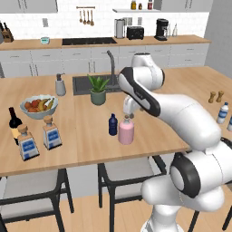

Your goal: Move the plastic bottles in the middle to the plastics group, and the glass bottles in the middle to the glass group.

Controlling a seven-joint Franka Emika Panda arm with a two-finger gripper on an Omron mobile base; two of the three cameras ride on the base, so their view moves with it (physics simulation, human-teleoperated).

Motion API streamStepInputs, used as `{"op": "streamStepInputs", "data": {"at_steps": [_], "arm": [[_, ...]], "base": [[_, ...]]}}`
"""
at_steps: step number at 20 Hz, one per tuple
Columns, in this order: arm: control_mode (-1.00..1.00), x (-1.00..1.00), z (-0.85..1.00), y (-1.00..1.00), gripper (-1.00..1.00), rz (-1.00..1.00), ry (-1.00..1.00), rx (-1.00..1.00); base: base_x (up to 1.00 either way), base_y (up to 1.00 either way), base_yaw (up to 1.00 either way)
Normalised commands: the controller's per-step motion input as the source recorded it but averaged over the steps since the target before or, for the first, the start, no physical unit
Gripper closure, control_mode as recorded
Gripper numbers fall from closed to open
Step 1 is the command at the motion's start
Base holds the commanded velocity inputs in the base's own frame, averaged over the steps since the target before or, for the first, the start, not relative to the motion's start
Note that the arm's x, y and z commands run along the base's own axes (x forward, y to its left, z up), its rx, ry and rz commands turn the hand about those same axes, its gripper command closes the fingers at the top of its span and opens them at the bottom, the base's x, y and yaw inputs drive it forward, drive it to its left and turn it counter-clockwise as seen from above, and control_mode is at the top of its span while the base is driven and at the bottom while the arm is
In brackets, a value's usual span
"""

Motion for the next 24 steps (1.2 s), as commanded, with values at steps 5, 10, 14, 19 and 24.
{"op": "streamStepInputs", "data": {"at_steps": [5,10,14,19,24], "arm": [[-1.0,0.01,0.0,0.0,-1.0,-0.04,-0.13,0.0],[-1.0,0.24,0.0,0.0,-1.0,-0.08,-0.21,0.0],[-1.0,0.2,0.0,0.0,-1.0,-0.13,-0.03,0.0],[-1.0,0.31,0.01,0.0,-1.0,-0.19,0.0,0.01],[-1.0,0.18,-0.1,0.0,-1.0,-0.25,0.0,0.08]], "base": [[0.0,0.0,0.0],[0.0,0.0,0.0],[0.0,0.0,0.0],[0.0,0.0,0.0],[0.0,0.0,0.0]]}}
